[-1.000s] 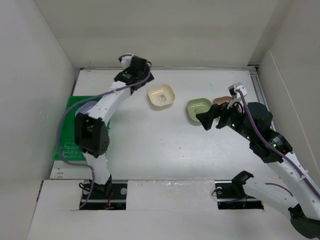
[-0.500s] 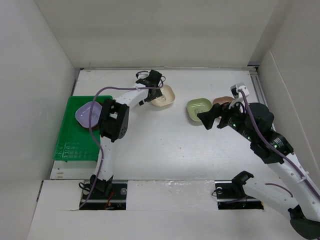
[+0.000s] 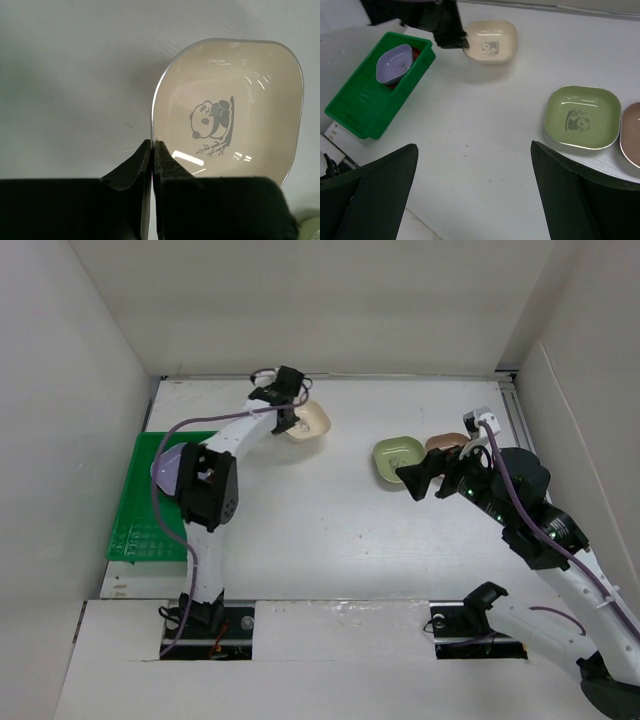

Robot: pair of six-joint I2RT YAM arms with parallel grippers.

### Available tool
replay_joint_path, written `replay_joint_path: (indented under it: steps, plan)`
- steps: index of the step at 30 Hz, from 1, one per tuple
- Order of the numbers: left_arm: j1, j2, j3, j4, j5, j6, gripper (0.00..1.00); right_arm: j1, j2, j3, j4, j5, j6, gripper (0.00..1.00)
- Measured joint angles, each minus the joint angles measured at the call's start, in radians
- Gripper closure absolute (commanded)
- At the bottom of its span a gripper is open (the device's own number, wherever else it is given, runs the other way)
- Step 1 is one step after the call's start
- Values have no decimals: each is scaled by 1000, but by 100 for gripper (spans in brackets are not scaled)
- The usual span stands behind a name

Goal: Place the plates into the plastic bin on the countertop

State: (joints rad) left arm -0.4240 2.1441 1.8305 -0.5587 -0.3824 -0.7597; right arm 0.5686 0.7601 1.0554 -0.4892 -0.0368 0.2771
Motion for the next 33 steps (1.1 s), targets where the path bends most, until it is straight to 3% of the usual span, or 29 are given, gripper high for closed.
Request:
replay_joint_path:
  steps: [4,9,12,17,24,25,26,28,29,30,33]
  plan:
    - [131,-229,-118,-12,40,74,100,0,-13,-6,0,-2,-1,0]
    - [426,-578,-327,36,103,158,100,0,-14,-12,5,-33,-1,0]
    - [579,-710,-448,47,124,195,100,0,-11,-24,21,-62,-1,0]
    - [692,-754,-599,33,173,255,100,0,10,-24,41,-104,-5,0]
    - [724,-746,-673,2,149,280,99,0,7,-24,52,-137,-13,0]
    - [726,-746,-675,2,146,279,68,0,6,-24,53,-140,-13,0]
    - [730,-746,-679,3,145,280,50,0,5,-24,53,-142,-14,0]
    - [737,-746,-689,13,145,274,25,0,3,-25,53,-146,-16,0]
    - [740,-748,-693,17,146,270,8,0,1,-25,53,-148,-16,0]
    - [740,-750,-694,17,146,270,2,0,0,-25,53,-151,-18,0]
    - [741,-771,-692,25,151,263,0,0,-4,-26,53,-156,-21,0]
